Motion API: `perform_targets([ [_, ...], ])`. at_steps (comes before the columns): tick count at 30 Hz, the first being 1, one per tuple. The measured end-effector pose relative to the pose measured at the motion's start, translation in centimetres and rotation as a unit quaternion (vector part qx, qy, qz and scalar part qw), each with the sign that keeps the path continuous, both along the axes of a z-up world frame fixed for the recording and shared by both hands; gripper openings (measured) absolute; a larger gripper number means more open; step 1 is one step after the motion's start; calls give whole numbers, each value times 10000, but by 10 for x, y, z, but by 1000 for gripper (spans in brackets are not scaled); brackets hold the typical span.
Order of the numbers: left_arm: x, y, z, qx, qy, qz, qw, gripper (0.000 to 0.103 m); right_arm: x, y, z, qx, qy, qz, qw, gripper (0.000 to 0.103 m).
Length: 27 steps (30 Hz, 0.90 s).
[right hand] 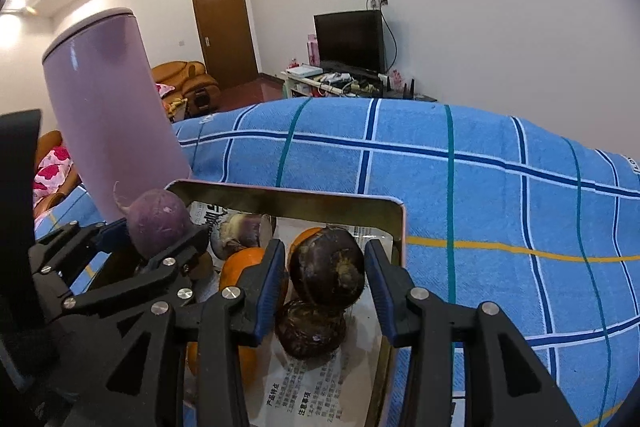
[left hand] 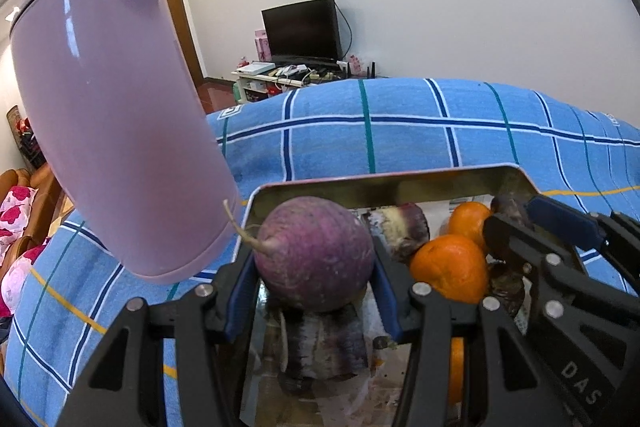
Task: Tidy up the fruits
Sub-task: 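Lower the purple yam into the tin with the left tool while the right tool lowers the brown fruit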
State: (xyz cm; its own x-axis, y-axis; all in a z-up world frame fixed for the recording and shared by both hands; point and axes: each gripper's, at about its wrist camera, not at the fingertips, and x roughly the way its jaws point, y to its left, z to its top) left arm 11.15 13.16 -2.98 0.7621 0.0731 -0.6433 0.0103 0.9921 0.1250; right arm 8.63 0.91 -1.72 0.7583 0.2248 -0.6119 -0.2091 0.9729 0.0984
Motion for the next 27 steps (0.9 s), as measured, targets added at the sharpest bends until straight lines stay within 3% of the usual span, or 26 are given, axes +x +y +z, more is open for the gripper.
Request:
perform_targets([
  [3,0,1,1,-35,0,-13,10000,54,-2,-3,2,212,-20,76,9997,44],
  [6,-1,0,1,-46,-2,-41,10000,54,-6,-10,6,732,-21,223,9971,44],
  [11,-4,-5,2,-64,-44,-134,9999,54,-18,-21,13,1093,-389,-88,9932,44],
  [27,-4,-9,2,-27,1,-176,9998,54,-25,-23,15,822,-812,-701,9908,46],
])
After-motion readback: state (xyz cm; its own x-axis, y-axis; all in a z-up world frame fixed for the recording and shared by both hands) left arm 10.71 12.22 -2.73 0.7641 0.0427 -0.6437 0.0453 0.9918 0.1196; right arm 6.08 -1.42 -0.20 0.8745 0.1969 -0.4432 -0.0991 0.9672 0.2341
